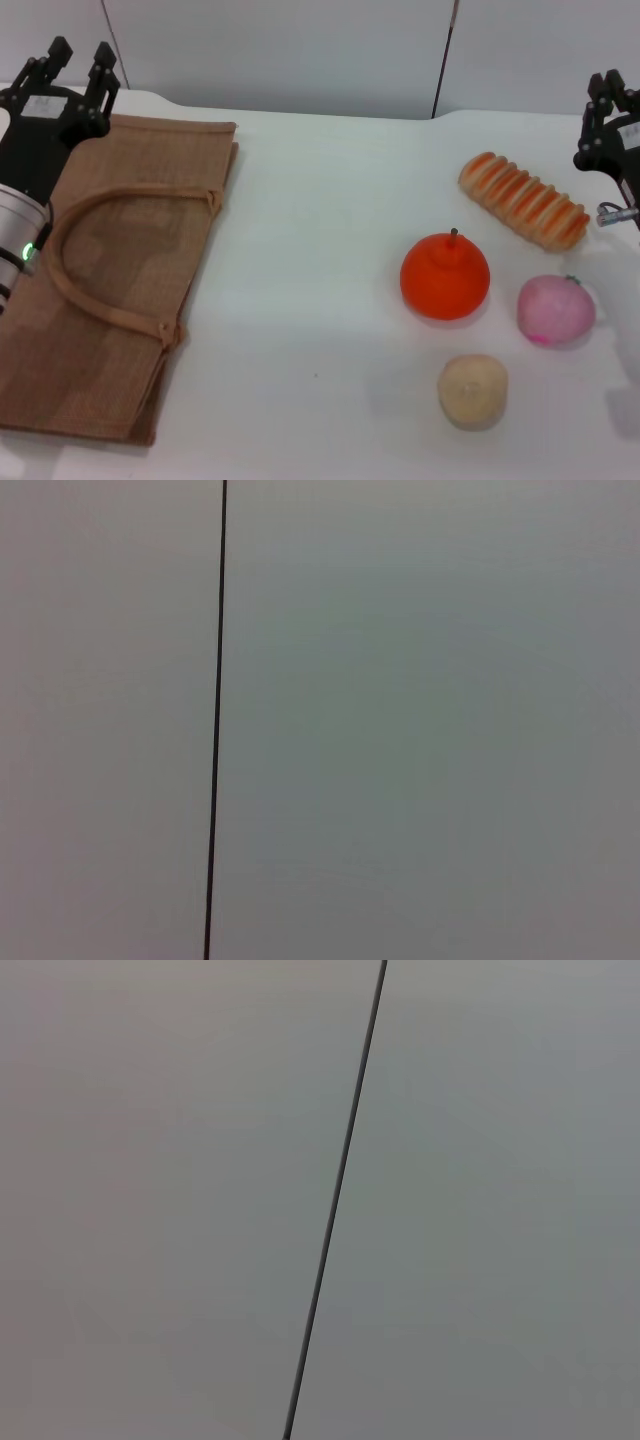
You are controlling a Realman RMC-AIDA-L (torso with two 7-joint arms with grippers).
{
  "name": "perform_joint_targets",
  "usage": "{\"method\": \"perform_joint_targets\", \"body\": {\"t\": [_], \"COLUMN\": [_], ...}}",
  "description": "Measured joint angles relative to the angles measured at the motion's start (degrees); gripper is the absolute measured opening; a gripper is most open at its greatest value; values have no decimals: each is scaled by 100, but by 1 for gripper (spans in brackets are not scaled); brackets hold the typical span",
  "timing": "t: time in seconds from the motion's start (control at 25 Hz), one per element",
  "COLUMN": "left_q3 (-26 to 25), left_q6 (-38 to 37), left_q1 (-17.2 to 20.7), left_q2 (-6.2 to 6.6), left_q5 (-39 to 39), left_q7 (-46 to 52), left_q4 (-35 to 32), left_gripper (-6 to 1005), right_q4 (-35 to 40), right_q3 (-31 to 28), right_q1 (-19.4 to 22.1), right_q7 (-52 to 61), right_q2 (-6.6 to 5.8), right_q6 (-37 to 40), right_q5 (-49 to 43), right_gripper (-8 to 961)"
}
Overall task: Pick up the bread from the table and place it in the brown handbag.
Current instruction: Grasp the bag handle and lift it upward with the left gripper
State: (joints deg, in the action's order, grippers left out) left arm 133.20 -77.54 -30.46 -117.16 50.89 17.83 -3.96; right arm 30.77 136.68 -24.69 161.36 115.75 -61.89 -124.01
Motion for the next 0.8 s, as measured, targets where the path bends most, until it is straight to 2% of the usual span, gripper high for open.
{"method": "perform_joint_targets", "body": {"t": [0.6,0.68,0.8], "left_q3": [-13,-11,25], "left_q6": [21,95,380], "left_q1": [-1,-2,-32], "left_q2": [5,14,62], "left_q5": [9,9,-10], "left_q7": [19,152,859], "left_q4": [7,9,33], "left_gripper": [500,500,500], "right_q4": [-28,-28,-27], "right_q3": [-1,-1,-2], "right_q1": [-27,-27,-27], "right_q7": [0,0,0], "right_q2": [0,-2,-9], "right_q6": [3,38,89], "right_q5": [25,26,18], "right_gripper": [102,102,102]}}
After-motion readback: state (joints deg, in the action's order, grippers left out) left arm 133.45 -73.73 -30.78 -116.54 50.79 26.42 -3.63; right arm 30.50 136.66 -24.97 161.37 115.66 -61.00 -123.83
